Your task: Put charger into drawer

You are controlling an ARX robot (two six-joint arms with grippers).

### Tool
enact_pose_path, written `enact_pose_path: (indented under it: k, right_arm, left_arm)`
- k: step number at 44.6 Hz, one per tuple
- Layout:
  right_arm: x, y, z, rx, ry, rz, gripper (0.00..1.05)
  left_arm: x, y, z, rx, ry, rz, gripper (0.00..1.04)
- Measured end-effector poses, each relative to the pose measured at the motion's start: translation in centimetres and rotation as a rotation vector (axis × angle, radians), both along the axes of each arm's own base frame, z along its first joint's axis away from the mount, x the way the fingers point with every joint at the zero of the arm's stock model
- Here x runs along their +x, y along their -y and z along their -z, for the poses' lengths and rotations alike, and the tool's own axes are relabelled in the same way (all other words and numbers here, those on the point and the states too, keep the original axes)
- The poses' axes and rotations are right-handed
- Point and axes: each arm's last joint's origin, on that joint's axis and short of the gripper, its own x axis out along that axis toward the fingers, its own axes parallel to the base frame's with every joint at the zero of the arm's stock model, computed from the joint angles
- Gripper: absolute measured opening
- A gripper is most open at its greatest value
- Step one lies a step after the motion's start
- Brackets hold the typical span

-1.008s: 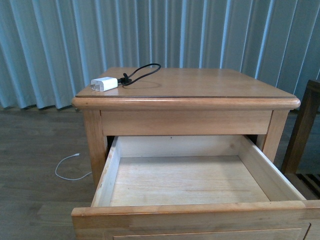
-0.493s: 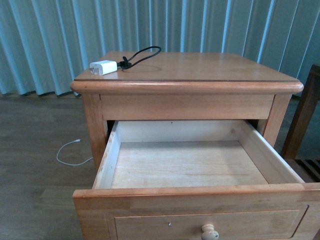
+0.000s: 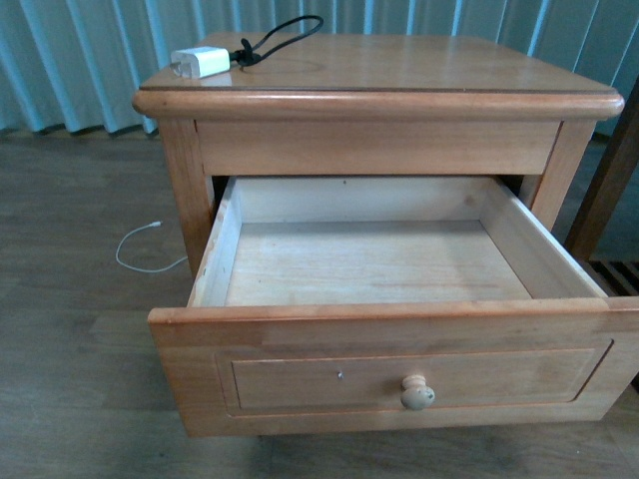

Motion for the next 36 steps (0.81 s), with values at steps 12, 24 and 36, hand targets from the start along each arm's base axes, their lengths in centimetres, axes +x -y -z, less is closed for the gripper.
enact_pose_path:
  k: [12,24,36]
  right_arm:
    - [0.0,0.0,0.0,0.0,0.0,0.0,0.96]
    - [0.0,0.0,0.0,0.0,0.0,0.0,0.96]
    - [0.0,0.0,0.0,0.0,0.0,0.0,0.96]
  left_arm:
    - [5.4,2.8,2.9,0.041,-0.04,0.088,0.99]
    - [8.6,4.5,5.9,0.097,-0.063,0.087,0.99]
    - [9.9,5.0,6.0,0.095,-0.054,0.094,0.99]
